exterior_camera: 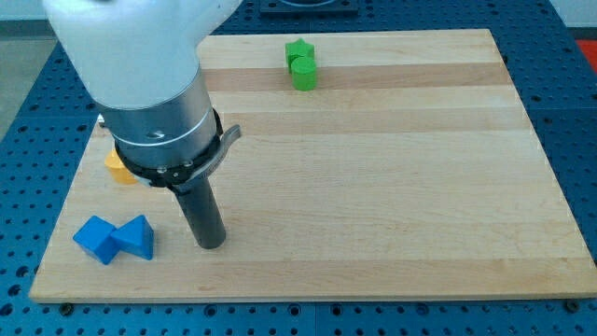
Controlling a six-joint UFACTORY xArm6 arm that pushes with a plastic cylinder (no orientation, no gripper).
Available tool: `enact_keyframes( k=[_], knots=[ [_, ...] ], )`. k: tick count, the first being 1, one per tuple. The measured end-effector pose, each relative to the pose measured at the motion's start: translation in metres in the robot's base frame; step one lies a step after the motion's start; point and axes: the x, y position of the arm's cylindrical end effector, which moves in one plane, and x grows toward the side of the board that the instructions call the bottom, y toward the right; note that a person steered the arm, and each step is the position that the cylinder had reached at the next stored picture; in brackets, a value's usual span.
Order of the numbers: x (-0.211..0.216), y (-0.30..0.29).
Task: Move the blue blocks diagonal bottom right to the yellow blocks
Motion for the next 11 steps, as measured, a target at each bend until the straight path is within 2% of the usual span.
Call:
enact_keyframes(
  k=[1,2,3,4,5,6,7,8,9,11],
  knots=[
    [-0.015,0.006],
    [-0.082,0.041],
    [-0.103,0.047],
    [-0.103,0.047],
    [-0.074,0.047],
    [0.005,0.047],
    [0.005,0.042],
    [0.036,-0.016],
    [0.039,-0.022],
    [0.055,-0.087]
  ],
)
